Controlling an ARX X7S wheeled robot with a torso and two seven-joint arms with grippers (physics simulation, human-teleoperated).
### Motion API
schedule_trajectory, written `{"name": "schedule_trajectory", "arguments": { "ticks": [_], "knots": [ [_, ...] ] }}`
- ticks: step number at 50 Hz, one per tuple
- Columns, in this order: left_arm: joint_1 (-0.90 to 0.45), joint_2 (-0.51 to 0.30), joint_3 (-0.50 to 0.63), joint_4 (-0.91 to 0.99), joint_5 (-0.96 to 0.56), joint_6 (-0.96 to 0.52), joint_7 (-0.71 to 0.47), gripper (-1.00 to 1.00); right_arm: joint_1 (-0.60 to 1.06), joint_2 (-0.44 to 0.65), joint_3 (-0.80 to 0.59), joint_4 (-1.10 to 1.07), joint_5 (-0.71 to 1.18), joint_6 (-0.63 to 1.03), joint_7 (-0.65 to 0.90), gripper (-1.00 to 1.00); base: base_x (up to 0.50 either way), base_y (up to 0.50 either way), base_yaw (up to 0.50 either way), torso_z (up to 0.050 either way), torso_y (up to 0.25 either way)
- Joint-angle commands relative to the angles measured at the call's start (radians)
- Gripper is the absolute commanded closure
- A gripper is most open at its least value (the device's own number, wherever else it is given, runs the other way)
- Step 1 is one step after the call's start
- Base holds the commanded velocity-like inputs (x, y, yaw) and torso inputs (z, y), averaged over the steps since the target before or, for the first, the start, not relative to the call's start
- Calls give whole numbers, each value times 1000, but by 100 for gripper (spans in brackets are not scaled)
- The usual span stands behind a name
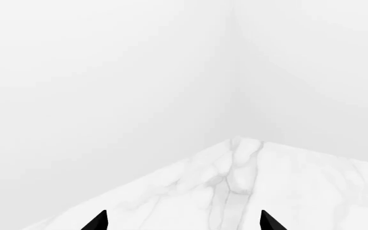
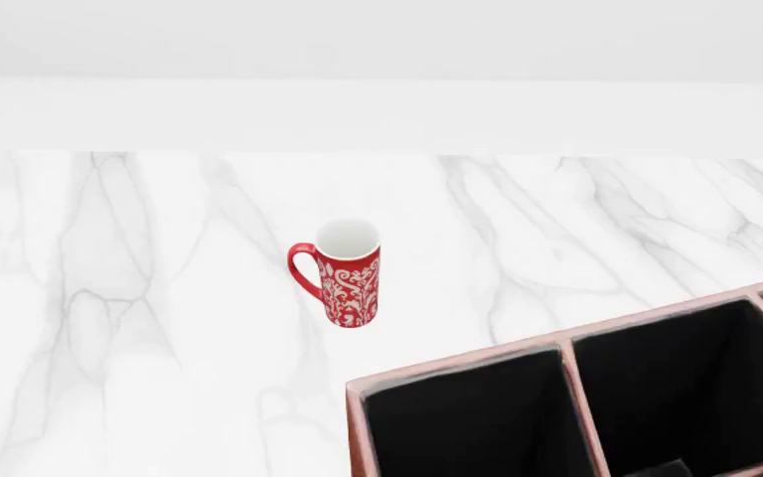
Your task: Pick up the book and place it in the right compartment of the caddy.
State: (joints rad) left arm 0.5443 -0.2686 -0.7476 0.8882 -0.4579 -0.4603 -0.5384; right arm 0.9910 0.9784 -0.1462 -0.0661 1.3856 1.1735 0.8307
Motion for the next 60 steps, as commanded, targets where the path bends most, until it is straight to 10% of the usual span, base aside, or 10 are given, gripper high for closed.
{"name": "schedule_trajectory", "arguments": {
  "ticks": [1,11,18,33,60],
  "knots": [
    [2,6,-20,14,6,6,21,-100,30,-25,33,-22,7,21,-11,-100,0,0,0,0,0],
    [-172,-168,122,37,-61,-201,-18,-100,9,-87,-5,-12,-61,-49,-60,-100,0,0,0,0,0],
    [-608,-300,481,-57,-148,-310,48,-100,-47,-197,-61,-101,-140,-157,-102,-100,0,0,0,0,0],
    [-1180,-166,1012,-426,-29,-344,191,-100,-55,-405,-240,-106,-321,-280,-166,-100,0,0,0,0,0],
    [-1381,-31,1176,-640,17,-267,295,-100,-46,-500,-313,-111,-323,-302,-230,-100,0,0,0,0,0]
  ]
}}
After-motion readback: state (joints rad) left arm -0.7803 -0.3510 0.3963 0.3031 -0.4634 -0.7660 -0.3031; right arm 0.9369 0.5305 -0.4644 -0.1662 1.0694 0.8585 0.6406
